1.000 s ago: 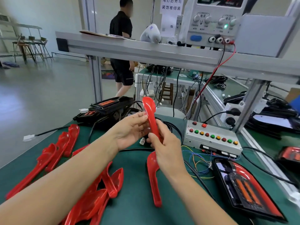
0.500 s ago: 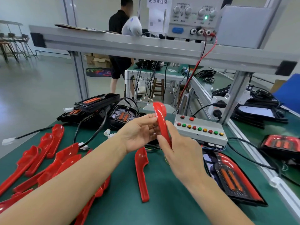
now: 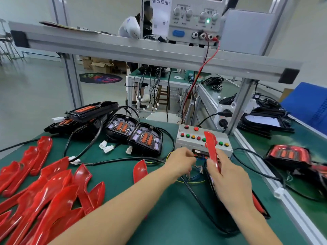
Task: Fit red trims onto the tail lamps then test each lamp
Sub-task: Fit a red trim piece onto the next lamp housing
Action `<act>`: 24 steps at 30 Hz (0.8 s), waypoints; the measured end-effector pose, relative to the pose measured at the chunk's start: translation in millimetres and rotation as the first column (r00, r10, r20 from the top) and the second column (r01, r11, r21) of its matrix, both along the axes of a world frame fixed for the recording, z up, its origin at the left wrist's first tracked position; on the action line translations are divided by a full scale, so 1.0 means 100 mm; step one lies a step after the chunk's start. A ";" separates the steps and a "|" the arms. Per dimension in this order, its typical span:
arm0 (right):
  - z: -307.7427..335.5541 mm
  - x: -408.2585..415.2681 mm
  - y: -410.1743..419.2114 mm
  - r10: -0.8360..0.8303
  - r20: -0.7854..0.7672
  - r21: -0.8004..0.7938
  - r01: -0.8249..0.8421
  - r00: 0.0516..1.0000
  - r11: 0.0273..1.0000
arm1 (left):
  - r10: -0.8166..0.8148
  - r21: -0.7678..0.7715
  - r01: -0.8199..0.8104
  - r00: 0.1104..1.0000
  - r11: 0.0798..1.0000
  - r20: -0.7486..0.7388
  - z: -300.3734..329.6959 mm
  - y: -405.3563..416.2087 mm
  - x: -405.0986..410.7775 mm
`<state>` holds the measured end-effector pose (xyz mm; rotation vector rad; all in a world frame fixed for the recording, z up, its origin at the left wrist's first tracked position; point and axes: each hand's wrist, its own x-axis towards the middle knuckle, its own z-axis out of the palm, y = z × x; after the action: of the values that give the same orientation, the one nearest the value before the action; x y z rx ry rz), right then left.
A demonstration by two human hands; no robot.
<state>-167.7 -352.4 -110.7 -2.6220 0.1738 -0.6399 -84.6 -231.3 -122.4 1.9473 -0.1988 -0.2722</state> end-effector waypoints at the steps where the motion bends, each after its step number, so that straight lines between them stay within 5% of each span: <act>1: -0.01 -0.02 -0.03 -0.001 -0.015 0.017 0.001 1.000 1.000 | 0.006 0.182 -0.027 0.993 0.983 0.116 -0.02 -0.05 0.02; 3: -0.03 -0.05 -0.10 -0.027 -0.027 0.037 0.028 0.999 0.999 | -0.074 0.579 -0.220 0.895 0.785 0.441 -0.04 -0.13 0.02; 5: -0.06 -0.07 -0.17 -0.060 -0.036 0.048 0.062 0.998 0.997 | -0.158 0.602 -0.313 0.784 0.735 0.600 -0.06 -0.21 0.03; 8: -0.12 -0.11 -0.25 -0.077 -0.055 0.076 0.081 0.996 0.994 | -0.084 0.377 -0.072 0.920 0.923 0.382 -0.02 -0.37 0.05; 11: -0.19 -0.15 -0.27 -0.069 -0.060 0.102 0.075 0.996 0.992 | -0.058 0.239 0.043 0.997 0.970 0.057 -0.04 -0.51 0.09; 14: -0.24 -0.17 -0.25 -0.057 -0.042 0.093 0.061 0.997 0.994 | -0.029 0.040 0.039 0.975 0.998 -0.219 -0.08 -0.57 0.09; 20: -0.23 -0.20 -0.23 0.011 -0.012 0.082 -0.010 1.000 0.997 | -0.030 -0.140 -0.031 0.910 0.990 -0.413 -0.05 -0.45 0.11; 24: -0.23 -0.27 -0.25 0.107 0.020 0.102 -0.109 0.994 0.989 | -0.053 -0.379 -0.187 0.840 0.906 -0.541 -0.12 -0.31 0.10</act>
<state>-194.5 -377.3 -133.6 -2.5074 0.0583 -0.5970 -75.0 -262.0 -134.7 1.3771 0.1791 -0.6662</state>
